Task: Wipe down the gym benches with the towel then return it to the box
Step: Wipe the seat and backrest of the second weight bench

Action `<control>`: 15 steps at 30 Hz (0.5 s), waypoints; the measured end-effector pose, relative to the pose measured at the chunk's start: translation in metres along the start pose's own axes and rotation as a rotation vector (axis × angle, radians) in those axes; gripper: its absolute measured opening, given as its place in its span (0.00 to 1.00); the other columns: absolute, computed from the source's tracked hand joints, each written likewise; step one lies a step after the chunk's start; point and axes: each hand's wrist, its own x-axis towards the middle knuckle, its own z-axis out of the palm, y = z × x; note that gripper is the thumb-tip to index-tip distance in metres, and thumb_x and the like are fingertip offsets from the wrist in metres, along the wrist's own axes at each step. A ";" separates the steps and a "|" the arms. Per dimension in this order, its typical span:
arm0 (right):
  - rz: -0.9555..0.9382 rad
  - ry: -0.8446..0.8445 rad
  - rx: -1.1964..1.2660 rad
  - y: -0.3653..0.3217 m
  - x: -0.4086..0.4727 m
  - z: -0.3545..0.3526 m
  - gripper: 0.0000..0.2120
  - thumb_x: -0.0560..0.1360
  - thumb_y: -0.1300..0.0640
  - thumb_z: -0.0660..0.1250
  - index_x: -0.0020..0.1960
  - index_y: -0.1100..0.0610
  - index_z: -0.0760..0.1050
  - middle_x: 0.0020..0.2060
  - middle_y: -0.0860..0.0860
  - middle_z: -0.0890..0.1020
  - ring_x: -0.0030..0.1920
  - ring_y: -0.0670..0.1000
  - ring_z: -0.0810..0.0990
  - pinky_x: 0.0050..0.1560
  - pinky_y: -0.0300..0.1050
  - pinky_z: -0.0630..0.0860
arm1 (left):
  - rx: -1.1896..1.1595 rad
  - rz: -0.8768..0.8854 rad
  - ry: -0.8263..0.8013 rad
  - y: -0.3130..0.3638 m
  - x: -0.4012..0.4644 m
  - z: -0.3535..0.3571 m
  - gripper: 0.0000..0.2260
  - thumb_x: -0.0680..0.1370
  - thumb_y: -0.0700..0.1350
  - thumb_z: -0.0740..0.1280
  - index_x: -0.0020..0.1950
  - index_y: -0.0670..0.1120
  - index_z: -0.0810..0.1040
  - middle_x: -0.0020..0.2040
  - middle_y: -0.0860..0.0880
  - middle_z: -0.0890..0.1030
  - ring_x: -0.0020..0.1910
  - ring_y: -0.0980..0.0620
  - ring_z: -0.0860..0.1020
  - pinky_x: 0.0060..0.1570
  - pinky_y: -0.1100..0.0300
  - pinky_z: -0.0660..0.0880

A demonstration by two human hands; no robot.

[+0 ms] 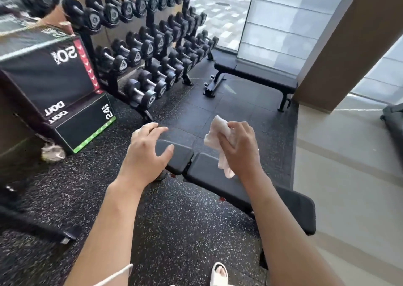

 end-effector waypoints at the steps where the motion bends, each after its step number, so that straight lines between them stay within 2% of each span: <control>1: -0.014 -0.008 0.002 -0.005 0.004 0.007 0.13 0.80 0.51 0.71 0.62 0.52 0.76 0.53 0.43 0.74 0.54 0.43 0.67 0.55 0.46 0.67 | 0.008 -0.019 0.012 -0.007 0.000 -0.004 0.23 0.79 0.52 0.70 0.74 0.48 0.75 0.75 0.47 0.72 0.76 0.45 0.64 0.75 0.46 0.65; 8: -0.070 -0.073 0.057 -0.013 0.037 0.054 0.12 0.80 0.50 0.71 0.62 0.49 0.76 0.53 0.43 0.75 0.54 0.43 0.67 0.55 0.46 0.67 | 0.107 -0.099 0.050 -0.039 0.013 -0.018 0.26 0.80 0.56 0.68 0.76 0.51 0.72 0.77 0.48 0.70 0.77 0.45 0.63 0.76 0.41 0.65; 15: -0.065 -0.112 0.122 0.016 0.092 0.090 0.11 0.80 0.50 0.70 0.61 0.50 0.76 0.52 0.44 0.75 0.55 0.46 0.69 0.54 0.46 0.66 | 0.233 -0.130 0.071 -0.043 0.070 -0.006 0.26 0.80 0.57 0.67 0.77 0.51 0.72 0.78 0.48 0.70 0.78 0.46 0.65 0.77 0.40 0.65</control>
